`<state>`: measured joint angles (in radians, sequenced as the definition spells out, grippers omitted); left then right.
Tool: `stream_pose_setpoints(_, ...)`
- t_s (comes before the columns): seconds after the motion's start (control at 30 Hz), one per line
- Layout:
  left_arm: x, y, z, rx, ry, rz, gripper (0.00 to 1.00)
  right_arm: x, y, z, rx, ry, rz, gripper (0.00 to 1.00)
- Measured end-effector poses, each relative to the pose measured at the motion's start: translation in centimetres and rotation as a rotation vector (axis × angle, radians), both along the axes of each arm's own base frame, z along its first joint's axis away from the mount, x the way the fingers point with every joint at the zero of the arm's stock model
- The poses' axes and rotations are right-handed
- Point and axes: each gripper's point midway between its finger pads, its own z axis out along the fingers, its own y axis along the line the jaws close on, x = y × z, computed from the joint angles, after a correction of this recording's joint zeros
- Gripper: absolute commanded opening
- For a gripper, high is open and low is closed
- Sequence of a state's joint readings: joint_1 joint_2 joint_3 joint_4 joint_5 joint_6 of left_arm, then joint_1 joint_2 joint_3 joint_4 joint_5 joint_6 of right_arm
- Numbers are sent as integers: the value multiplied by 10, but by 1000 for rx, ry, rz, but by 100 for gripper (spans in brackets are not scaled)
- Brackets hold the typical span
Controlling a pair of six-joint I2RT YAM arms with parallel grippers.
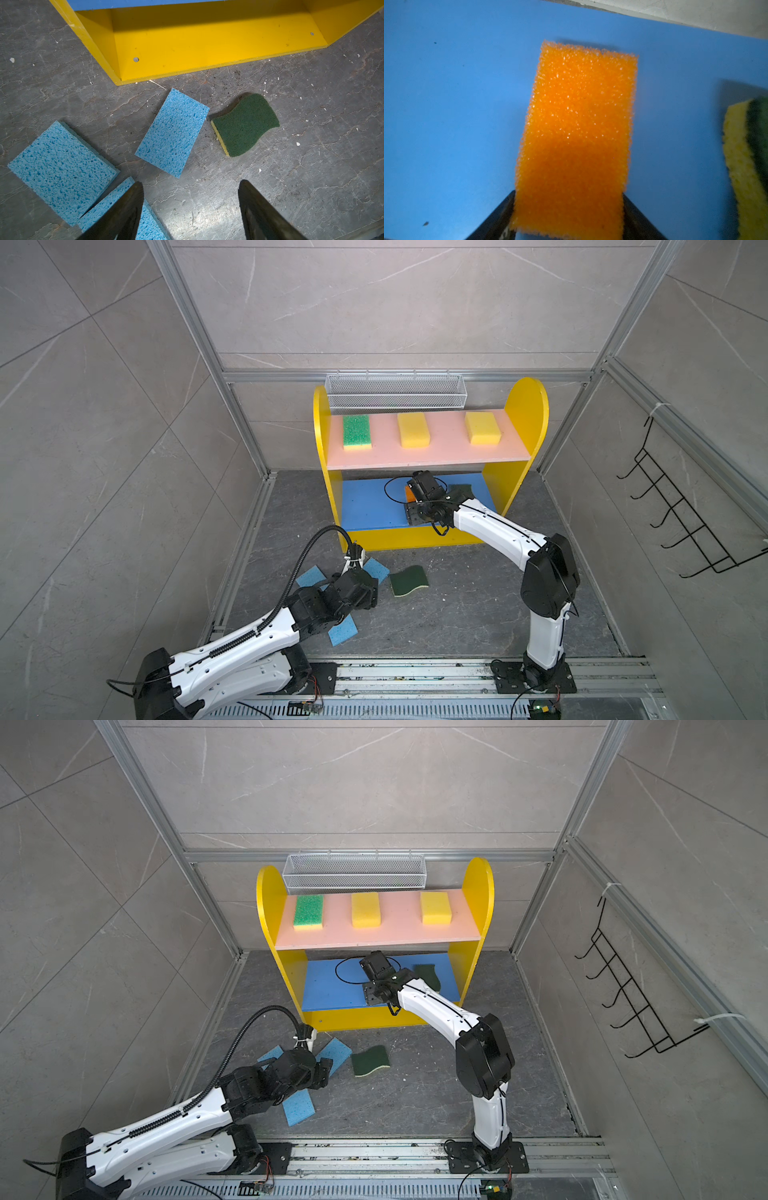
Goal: Arrange cleaning sponges on a shelf
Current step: Place the cleaning sponge at the shelf.
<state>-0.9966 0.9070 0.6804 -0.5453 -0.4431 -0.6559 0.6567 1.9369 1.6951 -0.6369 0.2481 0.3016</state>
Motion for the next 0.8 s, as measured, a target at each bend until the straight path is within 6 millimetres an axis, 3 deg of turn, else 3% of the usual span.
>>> stream_pose_setpoints(0.27, 0, 0, 0, -1, 0, 0, 75, -10, -2, 0, 16, 17, 16, 76)
stream_pose_setpoints(0.8, 0, 0, 0, -1, 0, 0, 75, -8, -1, 1, 12, 13, 21, 77)
